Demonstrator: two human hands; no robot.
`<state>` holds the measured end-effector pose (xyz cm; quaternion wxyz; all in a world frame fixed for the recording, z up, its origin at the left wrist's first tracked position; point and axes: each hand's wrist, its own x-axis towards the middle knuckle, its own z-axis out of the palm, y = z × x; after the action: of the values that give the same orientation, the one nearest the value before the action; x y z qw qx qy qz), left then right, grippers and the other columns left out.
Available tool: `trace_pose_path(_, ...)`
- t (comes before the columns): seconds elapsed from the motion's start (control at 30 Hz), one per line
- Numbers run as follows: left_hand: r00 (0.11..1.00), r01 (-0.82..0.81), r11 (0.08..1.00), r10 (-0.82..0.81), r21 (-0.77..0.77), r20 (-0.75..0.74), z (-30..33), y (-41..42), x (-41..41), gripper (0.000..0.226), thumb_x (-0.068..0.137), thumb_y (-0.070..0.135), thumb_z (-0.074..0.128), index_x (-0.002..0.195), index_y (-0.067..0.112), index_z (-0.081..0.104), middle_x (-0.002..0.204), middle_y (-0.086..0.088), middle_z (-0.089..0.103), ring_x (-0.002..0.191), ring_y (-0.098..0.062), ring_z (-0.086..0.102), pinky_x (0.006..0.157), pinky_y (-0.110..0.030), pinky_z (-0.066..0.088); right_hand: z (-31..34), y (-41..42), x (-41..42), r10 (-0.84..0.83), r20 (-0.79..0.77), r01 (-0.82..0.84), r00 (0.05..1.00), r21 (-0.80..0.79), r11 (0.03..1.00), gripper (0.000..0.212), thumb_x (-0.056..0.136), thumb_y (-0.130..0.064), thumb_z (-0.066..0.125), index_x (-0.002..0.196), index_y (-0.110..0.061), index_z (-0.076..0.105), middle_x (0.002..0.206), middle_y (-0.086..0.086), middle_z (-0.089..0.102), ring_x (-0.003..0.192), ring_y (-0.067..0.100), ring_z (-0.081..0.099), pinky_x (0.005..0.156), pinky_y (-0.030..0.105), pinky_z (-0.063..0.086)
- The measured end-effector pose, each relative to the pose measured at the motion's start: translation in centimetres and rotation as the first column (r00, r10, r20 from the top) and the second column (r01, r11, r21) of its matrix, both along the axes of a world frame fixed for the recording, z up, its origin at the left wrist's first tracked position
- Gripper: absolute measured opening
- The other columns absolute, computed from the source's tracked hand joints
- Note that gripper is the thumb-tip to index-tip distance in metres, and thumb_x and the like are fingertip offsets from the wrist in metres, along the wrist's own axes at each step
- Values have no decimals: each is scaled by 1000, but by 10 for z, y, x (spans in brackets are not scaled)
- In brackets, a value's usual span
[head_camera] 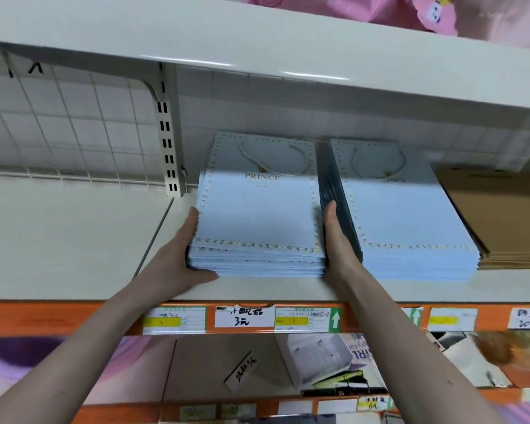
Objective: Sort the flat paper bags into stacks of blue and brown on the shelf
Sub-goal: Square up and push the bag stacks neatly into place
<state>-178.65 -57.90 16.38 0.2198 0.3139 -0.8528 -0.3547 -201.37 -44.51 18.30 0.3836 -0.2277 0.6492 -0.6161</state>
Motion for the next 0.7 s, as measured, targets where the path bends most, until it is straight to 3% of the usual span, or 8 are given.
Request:
trace_pose_path(0.1,1000,-15,1000,15,17,-8,0,-1,2,115,73,13,79,149,35,-4,130,22,33,111,-1,40,76,-1,33,-3,1,-3,16,26,-15,1000,-19,1000,79,77,-81,30,127,-27,58,104,-1,71,91,12,69,86,33,54)
trace_pose_path(0.17,1000,-19,1000,19,12,-7,0,-1,3,115,73,12,79,149,36,-3,130,21,35,111,-2,42,82,-11,34,-2,2,2,32,34,-31,999,-36,999,76,79,-81,28,127,-30,58,114,-1,69,106,18,65,96,38,48)
trace_pose_path(0.23,1000,-21,1000,21,14,-5,0,-1,3,115,73,11,79,149,36,-3,129,21,35,110,-2,42,85,-15,34,-1,3,8,41,19,-41,999,-17,999,89,64,-91,37,133,-36,51,129,-4,60,124,20,53,108,46,36)
trace_pose_path(0.3,1000,-24,1000,24,14,-1,-2,0,6,114,73,11,78,148,37,-3,128,21,37,110,-5,44,83,-17,37,-7,2,4,48,16,-47,999,-48,998,104,49,-97,44,137,-41,44,136,-7,54,130,18,46,112,50,29)
trace_pose_path(0.37,999,-35,999,35,13,8,-3,3,10,112,75,10,77,147,40,-4,124,25,37,107,-6,46,76,-12,40,-12,0,3,71,23,-69,997,-75,995,106,46,-98,44,136,-43,44,136,-9,54,130,17,45,113,51,27)
trace_pose_path(0.5,998,-66,997,66,30,-2,-3,5,23,110,76,4,75,146,38,-3,120,42,24,109,0,40,70,2,37,-5,-6,18,142,38,-136,989,-139,981,81,62,-88,43,127,-41,54,134,-7,56,128,16,48,114,47,29)
trace_pose_path(0.6,995,-104,994,104,38,4,0,0,31,111,76,4,74,148,33,-6,132,28,25,110,-1,38,69,2,36,0,-14,28,166,14,-163,986,-126,978,78,74,-82,37,134,-34,48,132,-10,56,128,13,48,114,44,29)
trace_pose_path(0.7,992,-124,992,124,37,14,3,-6,36,113,75,4,76,149,30,-5,134,22,25,116,0,35,79,-4,30,-1,-21,33,179,-30,-181,983,-122,976,61,93,-62,17,142,-31,35,128,-24,49,126,3,40,110,26,23)
